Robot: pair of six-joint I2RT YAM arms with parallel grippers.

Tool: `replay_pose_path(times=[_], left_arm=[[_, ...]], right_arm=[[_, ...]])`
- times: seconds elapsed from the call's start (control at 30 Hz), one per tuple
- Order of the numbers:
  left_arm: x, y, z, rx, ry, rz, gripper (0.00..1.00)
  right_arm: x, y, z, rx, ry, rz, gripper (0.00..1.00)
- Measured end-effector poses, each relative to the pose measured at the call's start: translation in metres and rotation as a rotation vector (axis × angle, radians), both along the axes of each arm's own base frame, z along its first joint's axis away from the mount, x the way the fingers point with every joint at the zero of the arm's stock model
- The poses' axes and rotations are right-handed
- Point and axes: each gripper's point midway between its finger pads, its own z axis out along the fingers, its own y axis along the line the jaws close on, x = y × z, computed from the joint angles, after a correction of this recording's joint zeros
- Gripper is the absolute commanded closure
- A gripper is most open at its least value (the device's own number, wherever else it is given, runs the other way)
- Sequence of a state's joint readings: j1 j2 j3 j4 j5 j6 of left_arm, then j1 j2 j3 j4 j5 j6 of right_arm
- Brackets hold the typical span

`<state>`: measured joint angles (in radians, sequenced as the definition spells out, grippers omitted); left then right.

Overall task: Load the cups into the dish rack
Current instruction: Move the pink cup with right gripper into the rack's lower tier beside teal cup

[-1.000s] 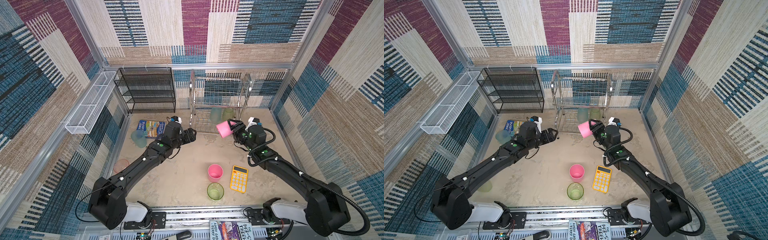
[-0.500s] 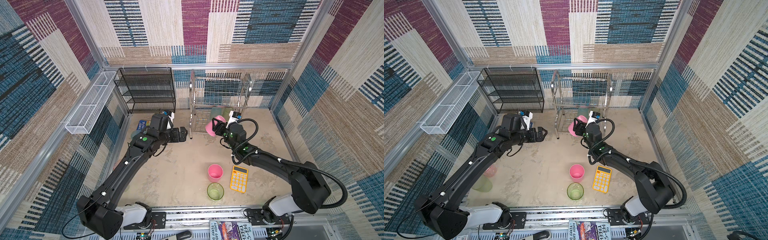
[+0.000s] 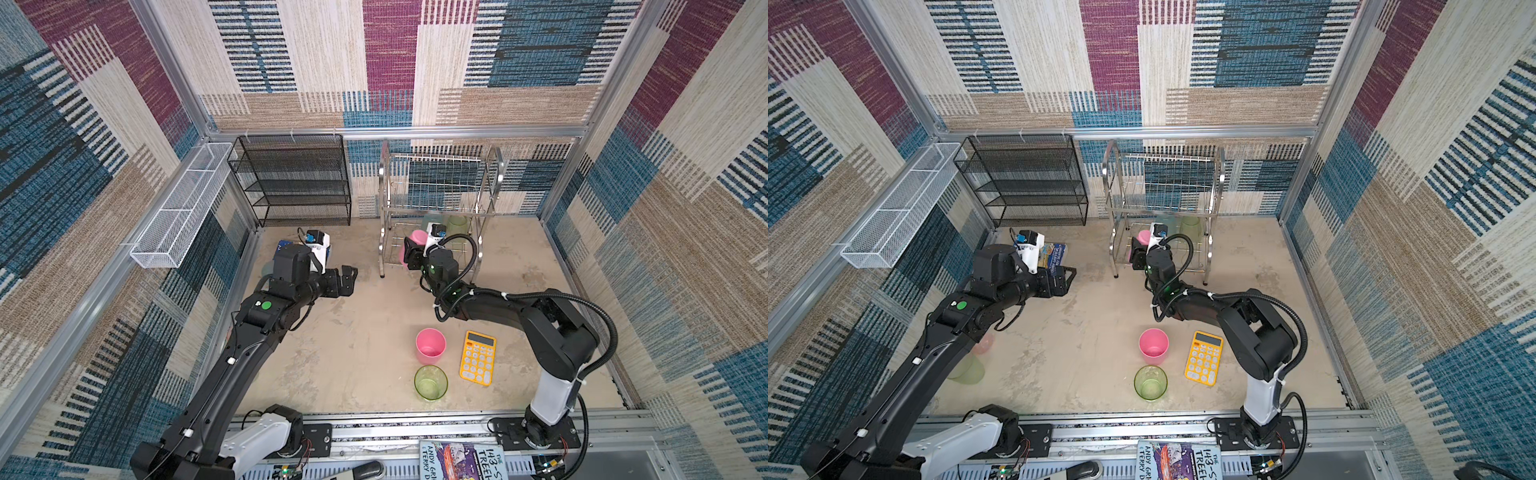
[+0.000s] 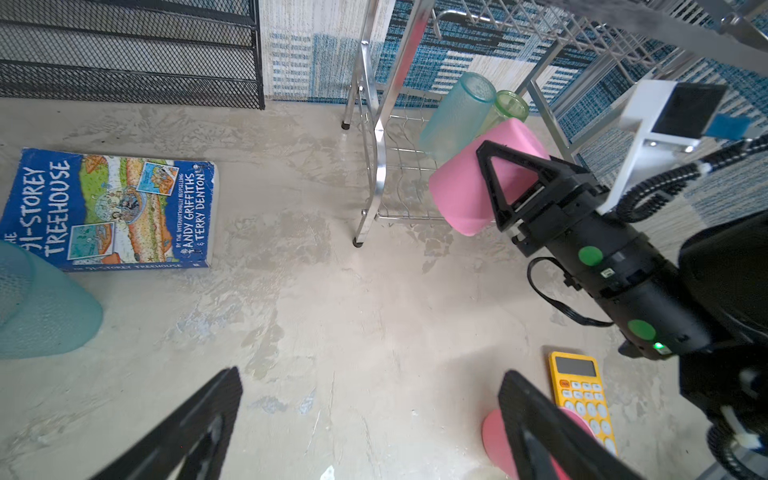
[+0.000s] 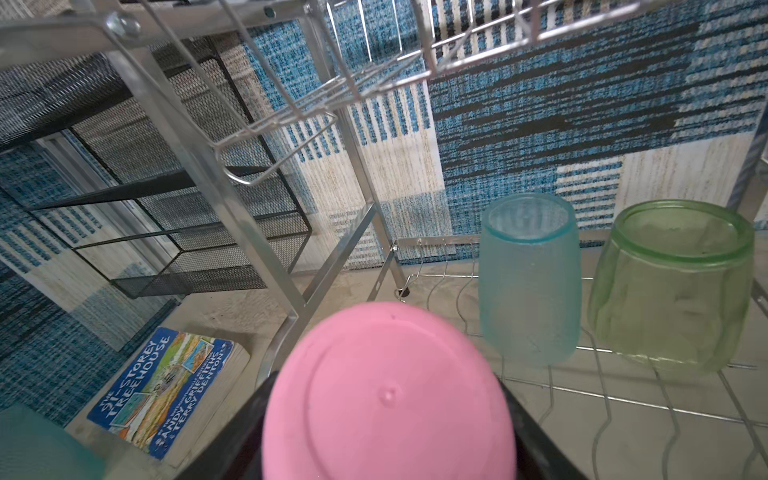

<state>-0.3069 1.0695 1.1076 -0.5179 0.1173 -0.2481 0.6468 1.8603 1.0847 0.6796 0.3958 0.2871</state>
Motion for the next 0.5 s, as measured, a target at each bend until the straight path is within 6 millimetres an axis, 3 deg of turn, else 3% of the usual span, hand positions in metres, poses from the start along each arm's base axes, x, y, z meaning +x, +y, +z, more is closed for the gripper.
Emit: replay_pose_path(times=[0.23, 0.5], left_arm=[[0.004, 0.011, 0.006, -0.027, -0.032, 0.027, 0.02], [0.004, 0.008, 0.007, -0.055, -0.039, 0.008, 0.03]], right_arm=[[0.022, 0.014, -0.013, -0.063, -0.022, -0.009, 0.40], [0.045, 0.029, -0.016, -0.124, -0.056, -0.017, 0.41]])
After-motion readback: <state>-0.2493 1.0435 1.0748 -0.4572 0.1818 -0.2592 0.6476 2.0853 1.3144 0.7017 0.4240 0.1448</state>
